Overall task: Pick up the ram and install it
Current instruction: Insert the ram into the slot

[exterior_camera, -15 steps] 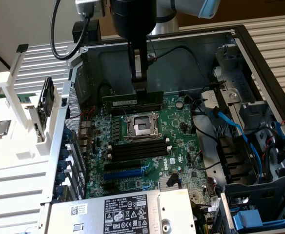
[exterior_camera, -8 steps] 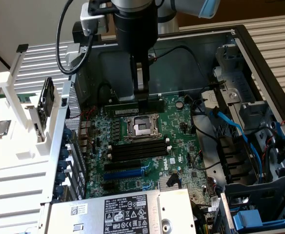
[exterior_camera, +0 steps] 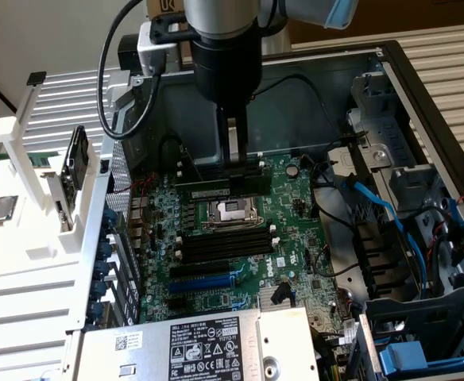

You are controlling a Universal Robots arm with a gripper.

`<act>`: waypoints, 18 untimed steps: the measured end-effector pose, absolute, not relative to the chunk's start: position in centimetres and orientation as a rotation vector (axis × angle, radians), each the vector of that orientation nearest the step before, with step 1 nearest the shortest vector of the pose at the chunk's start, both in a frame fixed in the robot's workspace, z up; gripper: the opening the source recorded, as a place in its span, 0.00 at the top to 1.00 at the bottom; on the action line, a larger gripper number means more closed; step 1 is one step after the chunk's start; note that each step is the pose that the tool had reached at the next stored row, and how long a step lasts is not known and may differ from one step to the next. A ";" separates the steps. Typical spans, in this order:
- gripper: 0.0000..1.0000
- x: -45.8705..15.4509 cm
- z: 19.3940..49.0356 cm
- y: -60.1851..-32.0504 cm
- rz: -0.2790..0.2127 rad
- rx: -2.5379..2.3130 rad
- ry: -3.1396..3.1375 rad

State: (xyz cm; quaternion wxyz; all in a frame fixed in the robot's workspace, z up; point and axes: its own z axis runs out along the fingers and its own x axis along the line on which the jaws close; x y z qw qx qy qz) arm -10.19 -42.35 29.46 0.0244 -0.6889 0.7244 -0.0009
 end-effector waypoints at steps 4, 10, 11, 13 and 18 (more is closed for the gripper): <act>0.88 -10.2 29.2 -42.7 -0.005 -2.133 2.241; 0.88 -10.2 28.9 -42.7 -0.022 -2.170 2.221; 0.88 -10.2 28.9 -42.7 -0.022 -2.172 2.219; 0.88 -10.2 28.9 -42.7 -0.022 -2.172 2.220; 0.88 -10.0 28.8 -42.7 -0.023 -2.172 2.220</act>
